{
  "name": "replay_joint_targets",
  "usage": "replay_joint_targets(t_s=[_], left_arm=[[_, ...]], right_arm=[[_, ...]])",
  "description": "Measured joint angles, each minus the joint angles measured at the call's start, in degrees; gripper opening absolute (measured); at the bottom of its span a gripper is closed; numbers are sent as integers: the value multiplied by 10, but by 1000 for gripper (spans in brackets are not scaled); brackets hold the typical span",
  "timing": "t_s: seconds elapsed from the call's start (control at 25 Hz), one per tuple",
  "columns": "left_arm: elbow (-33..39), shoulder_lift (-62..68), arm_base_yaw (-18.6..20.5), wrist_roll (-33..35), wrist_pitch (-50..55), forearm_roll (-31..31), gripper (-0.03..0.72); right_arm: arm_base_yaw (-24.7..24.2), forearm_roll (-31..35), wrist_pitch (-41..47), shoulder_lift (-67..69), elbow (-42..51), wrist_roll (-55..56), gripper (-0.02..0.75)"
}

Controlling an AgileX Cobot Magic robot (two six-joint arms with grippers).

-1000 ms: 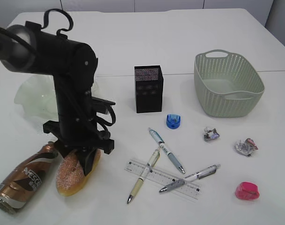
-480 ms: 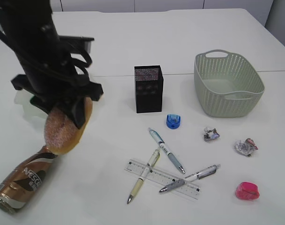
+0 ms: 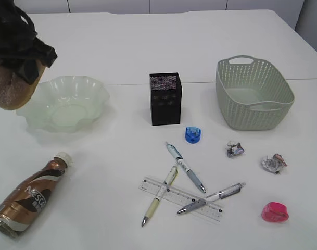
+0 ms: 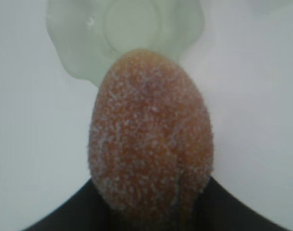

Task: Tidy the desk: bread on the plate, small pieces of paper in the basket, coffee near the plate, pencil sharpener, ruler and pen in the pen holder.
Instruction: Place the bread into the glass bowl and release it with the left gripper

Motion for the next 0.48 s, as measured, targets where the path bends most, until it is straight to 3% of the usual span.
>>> replay_joint_targets(t_s=[0.32, 0.48], left_arm=[[1, 0, 1, -117, -155, 124, 242], [1, 6, 20, -188, -233, 150, 242]], right_arm=[[0, 0, -3, 0, 0, 0, 540], [0, 0, 4, 0, 0, 0, 540]])
